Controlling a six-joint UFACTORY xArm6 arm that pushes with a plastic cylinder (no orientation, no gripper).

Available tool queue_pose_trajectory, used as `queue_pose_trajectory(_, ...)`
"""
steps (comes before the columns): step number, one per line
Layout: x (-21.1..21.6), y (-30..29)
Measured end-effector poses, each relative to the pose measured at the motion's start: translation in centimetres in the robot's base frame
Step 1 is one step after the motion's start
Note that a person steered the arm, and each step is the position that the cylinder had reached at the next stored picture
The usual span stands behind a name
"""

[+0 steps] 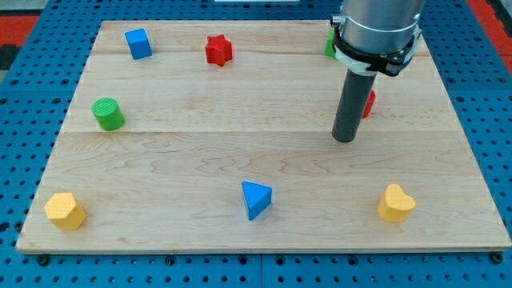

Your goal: Move your arm closer to the red circle

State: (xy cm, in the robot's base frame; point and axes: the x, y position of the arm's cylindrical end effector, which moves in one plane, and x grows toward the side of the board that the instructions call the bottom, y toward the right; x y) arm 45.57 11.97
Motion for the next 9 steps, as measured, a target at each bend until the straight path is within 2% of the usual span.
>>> queue_pose_trajectory(9,-0.69,-0.29)
